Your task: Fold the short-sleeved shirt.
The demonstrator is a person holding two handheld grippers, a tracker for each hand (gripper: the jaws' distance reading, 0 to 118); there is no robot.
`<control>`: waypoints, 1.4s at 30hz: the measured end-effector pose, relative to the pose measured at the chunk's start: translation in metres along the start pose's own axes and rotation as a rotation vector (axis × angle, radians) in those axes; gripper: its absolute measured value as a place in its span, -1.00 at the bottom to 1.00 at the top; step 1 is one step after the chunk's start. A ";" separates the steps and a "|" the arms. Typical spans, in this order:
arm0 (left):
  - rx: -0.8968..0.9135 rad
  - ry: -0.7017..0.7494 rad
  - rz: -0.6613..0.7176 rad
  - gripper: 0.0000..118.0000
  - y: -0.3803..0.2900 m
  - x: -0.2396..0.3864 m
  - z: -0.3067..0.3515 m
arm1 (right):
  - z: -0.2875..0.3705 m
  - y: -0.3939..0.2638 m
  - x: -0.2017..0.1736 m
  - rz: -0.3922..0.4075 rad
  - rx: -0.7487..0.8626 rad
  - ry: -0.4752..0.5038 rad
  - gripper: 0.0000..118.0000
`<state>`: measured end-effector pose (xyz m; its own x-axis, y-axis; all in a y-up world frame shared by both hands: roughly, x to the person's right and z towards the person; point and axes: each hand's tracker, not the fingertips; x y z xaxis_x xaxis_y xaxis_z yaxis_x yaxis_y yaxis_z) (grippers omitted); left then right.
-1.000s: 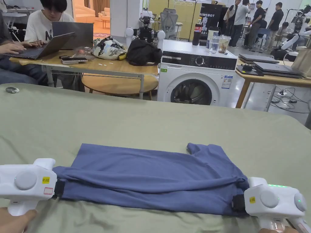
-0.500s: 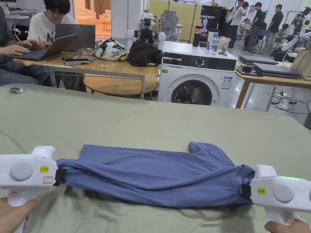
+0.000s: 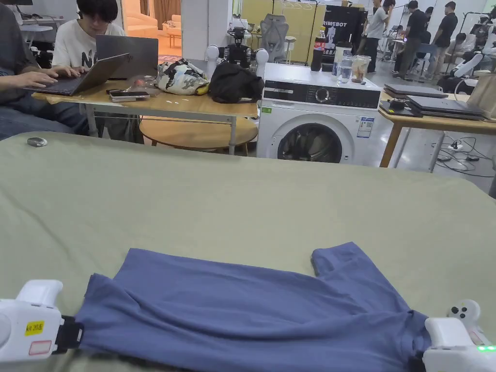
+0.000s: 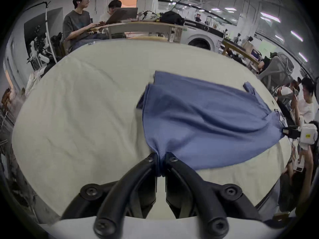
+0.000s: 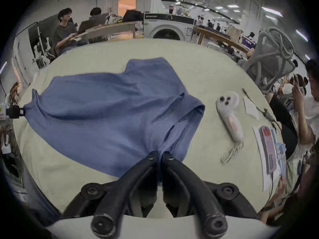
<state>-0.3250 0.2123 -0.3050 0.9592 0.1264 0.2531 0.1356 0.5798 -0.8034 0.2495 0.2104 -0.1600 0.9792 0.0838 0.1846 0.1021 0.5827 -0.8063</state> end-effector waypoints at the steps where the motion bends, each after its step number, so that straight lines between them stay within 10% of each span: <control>1: -0.013 0.002 0.010 -0.97 -0.006 -0.001 -0.005 | -0.005 -0.005 -0.001 0.001 -0.008 -0.002 -1.00; 8: -0.040 0.015 0.044 -0.97 -0.025 -0.004 -0.034 | -0.022 -0.016 -0.007 0.000 -0.007 -0.026 -0.97; 11: -0.029 0.025 0.039 -0.96 -0.018 0.000 -0.030 | -0.011 -0.008 -0.009 -0.017 0.007 -0.052 -0.58; 15: 0.077 0.035 0.033 -0.42 -0.003 0.016 -0.012 | 0.025 0.010 -0.025 -0.080 0.208 -0.085 -0.31; 18: 0.177 0.010 0.023 -0.42 0.008 0.027 -0.004 | 0.036 0.022 -0.037 -0.090 0.303 -0.095 -0.31; 20: 0.252 0.021 0.005 -0.42 0.012 0.043 0.006 | 0.040 0.028 -0.051 -0.084 0.391 -0.117 -0.41; 22: 0.336 0.030 -0.026 -0.42 0.016 0.054 0.012 | 0.042 0.031 -0.062 -0.088 0.461 -0.112 -0.99; 25: 0.491 0.083 -0.070 -0.46 0.020 0.068 0.017 | 0.035 0.036 -0.077 -0.104 0.540 -0.129 -1.00; 28: 0.556 0.120 -0.110 -1.00 0.023 0.082 0.022 | 0.033 0.040 -0.086 -0.135 0.577 -0.063 -1.00; 42: 0.259 0.048 -0.024 -1.00 0.145 0.038 -0.059 | 0.010 0.092 -0.101 -0.094 0.561 0.003 -1.00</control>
<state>-0.2539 0.2534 -0.4433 0.9680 0.0756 0.2395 0.0960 0.7698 -0.6310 0.1581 0.2637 -0.2469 0.9710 0.0085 0.2390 0.0816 0.9276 -0.3645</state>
